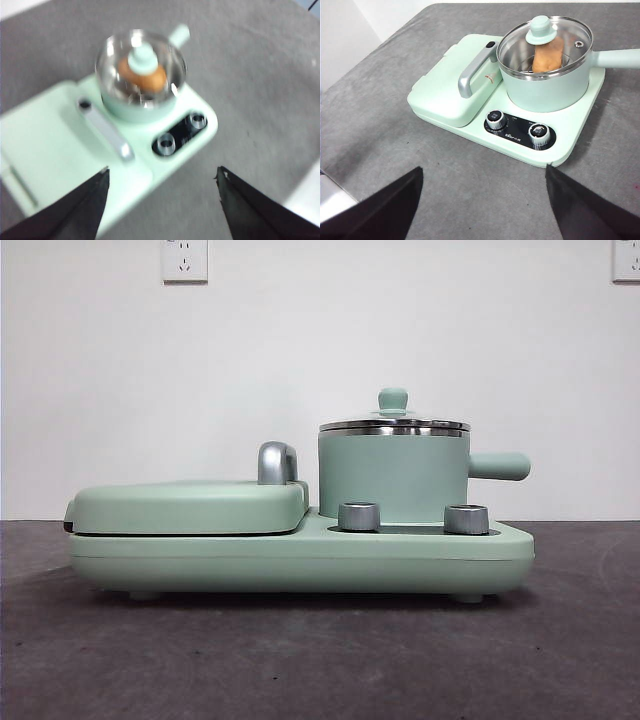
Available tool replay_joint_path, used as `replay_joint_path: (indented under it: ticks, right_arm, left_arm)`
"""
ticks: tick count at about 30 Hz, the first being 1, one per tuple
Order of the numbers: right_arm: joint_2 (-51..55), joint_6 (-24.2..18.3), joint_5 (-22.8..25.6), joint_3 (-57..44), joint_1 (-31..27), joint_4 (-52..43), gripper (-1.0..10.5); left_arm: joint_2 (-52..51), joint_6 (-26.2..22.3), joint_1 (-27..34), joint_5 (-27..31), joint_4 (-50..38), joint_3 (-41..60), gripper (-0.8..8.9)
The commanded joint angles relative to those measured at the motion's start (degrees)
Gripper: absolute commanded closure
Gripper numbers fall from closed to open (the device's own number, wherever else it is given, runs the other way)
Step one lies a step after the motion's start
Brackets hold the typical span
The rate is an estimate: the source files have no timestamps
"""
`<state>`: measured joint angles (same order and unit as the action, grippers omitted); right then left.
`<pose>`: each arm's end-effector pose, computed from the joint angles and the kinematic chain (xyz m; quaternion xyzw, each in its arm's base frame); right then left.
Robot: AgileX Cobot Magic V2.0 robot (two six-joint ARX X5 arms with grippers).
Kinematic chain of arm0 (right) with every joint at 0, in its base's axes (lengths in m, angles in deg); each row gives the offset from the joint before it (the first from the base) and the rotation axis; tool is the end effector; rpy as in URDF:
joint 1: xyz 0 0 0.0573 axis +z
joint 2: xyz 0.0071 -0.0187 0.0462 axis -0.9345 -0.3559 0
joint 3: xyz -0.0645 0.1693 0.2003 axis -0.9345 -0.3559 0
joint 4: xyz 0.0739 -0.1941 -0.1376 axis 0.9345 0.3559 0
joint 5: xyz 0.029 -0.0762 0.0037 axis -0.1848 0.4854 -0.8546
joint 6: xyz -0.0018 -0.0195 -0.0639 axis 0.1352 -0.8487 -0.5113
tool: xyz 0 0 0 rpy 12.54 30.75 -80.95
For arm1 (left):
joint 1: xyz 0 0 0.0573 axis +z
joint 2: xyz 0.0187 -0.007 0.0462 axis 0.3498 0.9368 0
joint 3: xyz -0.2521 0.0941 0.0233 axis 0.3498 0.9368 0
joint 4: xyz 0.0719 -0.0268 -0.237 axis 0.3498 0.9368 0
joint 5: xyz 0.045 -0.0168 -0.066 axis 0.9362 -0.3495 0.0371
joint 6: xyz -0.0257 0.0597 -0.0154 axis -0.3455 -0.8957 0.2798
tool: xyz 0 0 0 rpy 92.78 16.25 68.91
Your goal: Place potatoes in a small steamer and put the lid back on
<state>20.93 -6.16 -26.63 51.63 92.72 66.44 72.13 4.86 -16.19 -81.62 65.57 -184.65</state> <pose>0.0647 0.0433 0.3340 0.0863 0.2525 0.3088 0.9129 0.1860 -0.1469 0.4524 0.0879 0.3382 -0.3555 0.8669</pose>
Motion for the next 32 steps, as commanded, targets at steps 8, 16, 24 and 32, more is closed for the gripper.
replay_joint_path:
  ticks: [8, 16, 24, 32]
  right_arm:
    - [-0.33, 0.57, -0.68, 0.42, 0.28, -0.72, 5.6]
    - [-0.33, 0.57, -1.68, 0.42, 0.28, -0.74, 5.5]
    - [-0.33, -0.24, -1.51, 0.42, 0.28, -0.76, 9.3]
    - [-0.26, -0.09, -1.49, 0.42, 0.28, -0.79, 9.3]
  left_arm:
    - [-26.95, 4.46, -0.42, -0.26, -5.20, 29.27, 4.68]
    - [-44.96, 12.28, -0.42, -0.26, -16.63, 43.91, 4.71]
    - [-48.94, 12.87, -0.42, 0.39, -15.80, 46.40, 8.08]
    - [-49.03, 12.90, -0.42, 0.42, -16.04, 46.27, 8.08]
